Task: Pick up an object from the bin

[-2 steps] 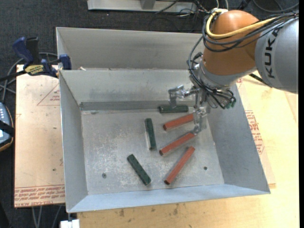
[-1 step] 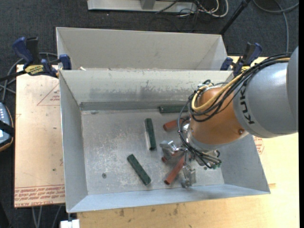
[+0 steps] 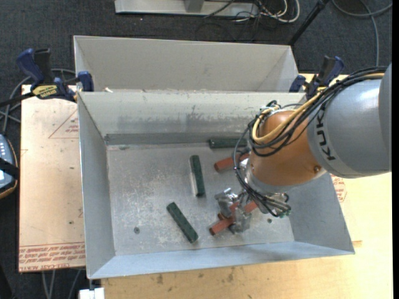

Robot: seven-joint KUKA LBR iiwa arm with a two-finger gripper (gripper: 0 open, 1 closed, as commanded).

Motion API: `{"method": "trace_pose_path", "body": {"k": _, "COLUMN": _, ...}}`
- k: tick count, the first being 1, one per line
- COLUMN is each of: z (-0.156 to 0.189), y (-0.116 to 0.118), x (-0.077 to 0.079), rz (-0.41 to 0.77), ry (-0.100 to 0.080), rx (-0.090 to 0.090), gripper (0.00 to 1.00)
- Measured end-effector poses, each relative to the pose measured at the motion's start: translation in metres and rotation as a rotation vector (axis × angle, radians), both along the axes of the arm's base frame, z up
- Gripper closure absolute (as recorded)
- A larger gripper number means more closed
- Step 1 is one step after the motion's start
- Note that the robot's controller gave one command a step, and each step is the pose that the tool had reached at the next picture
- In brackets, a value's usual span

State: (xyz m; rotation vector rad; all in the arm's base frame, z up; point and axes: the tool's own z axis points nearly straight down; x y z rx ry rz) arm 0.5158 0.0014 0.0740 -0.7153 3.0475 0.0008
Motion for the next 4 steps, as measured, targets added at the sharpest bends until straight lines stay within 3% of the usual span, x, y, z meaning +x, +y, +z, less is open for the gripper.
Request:
{"method": "trace_pose_path", "body": {"k": 1, "z": 0.000, "y": -0.029, "x": -0.004, "rz": 0.559, "ry": -0.004, "rx": -0.005, "gripper": 1.00}}
{"method": "trace_pose_path", "body": {"k": 2, "z": 0.117, "y": -0.026, "x": -0.022, "rz": 0.606, "ry": 0.000, "rx": -0.008, "gripper": 1.00}}
{"method": "trace_pose_path", "body": {"k": 3, "z": 0.113, "y": -0.026, "x": -0.024, "rz": 0.606, "ry": 0.008, "rx": -0.004, "gripper": 0.00}}
{"method": "trace_pose_path", "body": {"k": 4, "z": 0.052, "y": -0.038, "x": -0.008, "rz": 0.459, "ry": 0.012, "rx": -0.003, "gripper": 0.00}}
